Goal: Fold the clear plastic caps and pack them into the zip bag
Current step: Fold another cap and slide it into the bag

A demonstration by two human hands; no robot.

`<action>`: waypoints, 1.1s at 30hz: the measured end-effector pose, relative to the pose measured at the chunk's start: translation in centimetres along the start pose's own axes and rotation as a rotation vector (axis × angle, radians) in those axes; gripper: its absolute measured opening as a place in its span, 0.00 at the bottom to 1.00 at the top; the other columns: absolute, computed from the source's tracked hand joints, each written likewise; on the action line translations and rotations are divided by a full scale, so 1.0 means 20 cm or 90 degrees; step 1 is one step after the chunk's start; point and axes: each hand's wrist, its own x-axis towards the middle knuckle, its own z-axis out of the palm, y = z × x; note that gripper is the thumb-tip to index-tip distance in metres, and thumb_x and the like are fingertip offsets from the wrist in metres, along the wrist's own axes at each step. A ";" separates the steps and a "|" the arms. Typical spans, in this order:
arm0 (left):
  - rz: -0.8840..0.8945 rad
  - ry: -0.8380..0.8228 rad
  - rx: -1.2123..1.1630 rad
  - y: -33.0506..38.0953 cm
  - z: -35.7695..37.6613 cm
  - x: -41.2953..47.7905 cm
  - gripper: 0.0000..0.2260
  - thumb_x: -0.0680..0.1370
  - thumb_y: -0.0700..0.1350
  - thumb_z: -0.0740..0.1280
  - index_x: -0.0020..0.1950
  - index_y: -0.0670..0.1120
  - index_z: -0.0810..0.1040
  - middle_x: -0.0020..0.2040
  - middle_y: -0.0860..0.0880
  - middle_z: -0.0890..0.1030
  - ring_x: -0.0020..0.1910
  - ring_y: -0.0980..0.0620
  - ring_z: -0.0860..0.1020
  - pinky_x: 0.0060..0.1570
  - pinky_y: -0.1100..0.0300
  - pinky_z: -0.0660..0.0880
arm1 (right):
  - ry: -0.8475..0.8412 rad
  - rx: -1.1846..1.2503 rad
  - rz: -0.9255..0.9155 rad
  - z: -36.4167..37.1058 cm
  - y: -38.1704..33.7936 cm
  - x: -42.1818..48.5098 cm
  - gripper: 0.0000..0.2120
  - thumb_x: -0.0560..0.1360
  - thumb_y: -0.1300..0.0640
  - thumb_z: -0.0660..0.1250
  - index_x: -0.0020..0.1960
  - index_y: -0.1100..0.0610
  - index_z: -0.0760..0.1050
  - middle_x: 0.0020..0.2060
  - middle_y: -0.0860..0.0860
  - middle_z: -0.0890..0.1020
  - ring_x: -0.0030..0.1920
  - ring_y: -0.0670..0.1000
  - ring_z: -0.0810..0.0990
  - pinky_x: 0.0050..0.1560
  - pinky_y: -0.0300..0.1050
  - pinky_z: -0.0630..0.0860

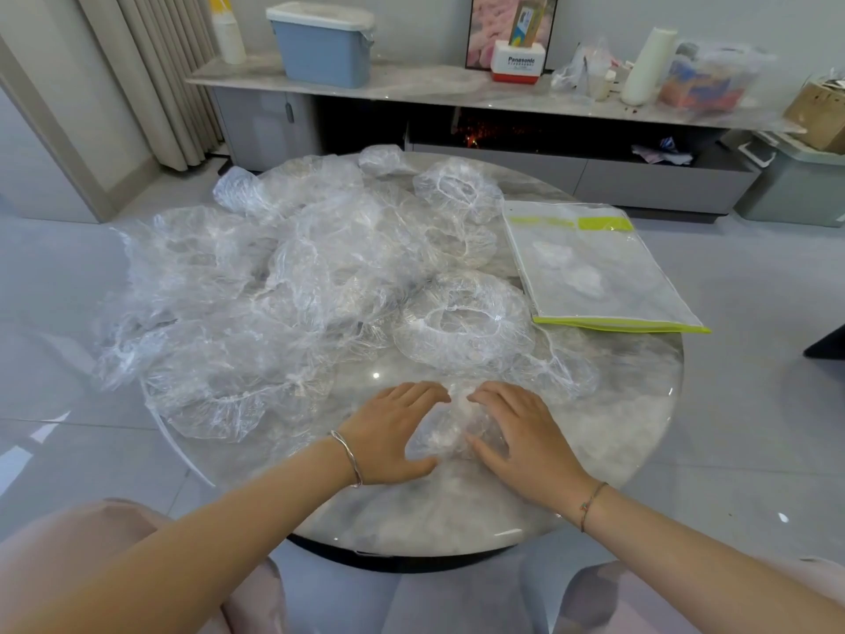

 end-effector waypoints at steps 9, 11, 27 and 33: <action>0.025 0.012 -0.012 0.08 0.02 -0.01 0.19 0.75 0.50 0.62 0.65 0.47 0.70 0.54 0.50 0.78 0.50 0.50 0.76 0.47 0.59 0.71 | -0.071 -0.062 -0.065 0.04 0.01 -0.07 0.20 0.73 0.40 0.62 0.59 0.51 0.74 0.51 0.43 0.77 0.49 0.45 0.75 0.55 0.38 0.67; 0.051 0.078 -0.030 0.11 0.01 -0.01 0.18 0.75 0.55 0.60 0.61 0.49 0.73 0.48 0.52 0.79 0.45 0.54 0.77 0.43 0.58 0.75 | -0.050 -0.032 -0.042 0.04 0.01 -0.07 0.17 0.73 0.43 0.61 0.56 0.52 0.75 0.49 0.43 0.78 0.48 0.45 0.76 0.55 0.40 0.69; -0.206 0.101 -0.144 0.06 0.07 0.06 0.22 0.71 0.49 0.72 0.61 0.47 0.68 0.39 0.57 0.71 0.40 0.55 0.72 0.44 0.63 0.68 | -0.018 0.278 0.218 0.01 0.03 -0.02 0.14 0.73 0.56 0.70 0.51 0.46 0.67 0.40 0.44 0.76 0.43 0.42 0.75 0.44 0.32 0.69; 0.010 0.179 0.058 0.02 0.09 0.07 0.27 0.65 0.49 0.74 0.60 0.54 0.66 0.54 0.52 0.68 0.53 0.53 0.67 0.54 0.62 0.66 | -0.023 0.122 0.072 0.02 0.05 -0.01 0.19 0.73 0.58 0.69 0.61 0.44 0.73 0.61 0.39 0.68 0.56 0.44 0.70 0.60 0.31 0.59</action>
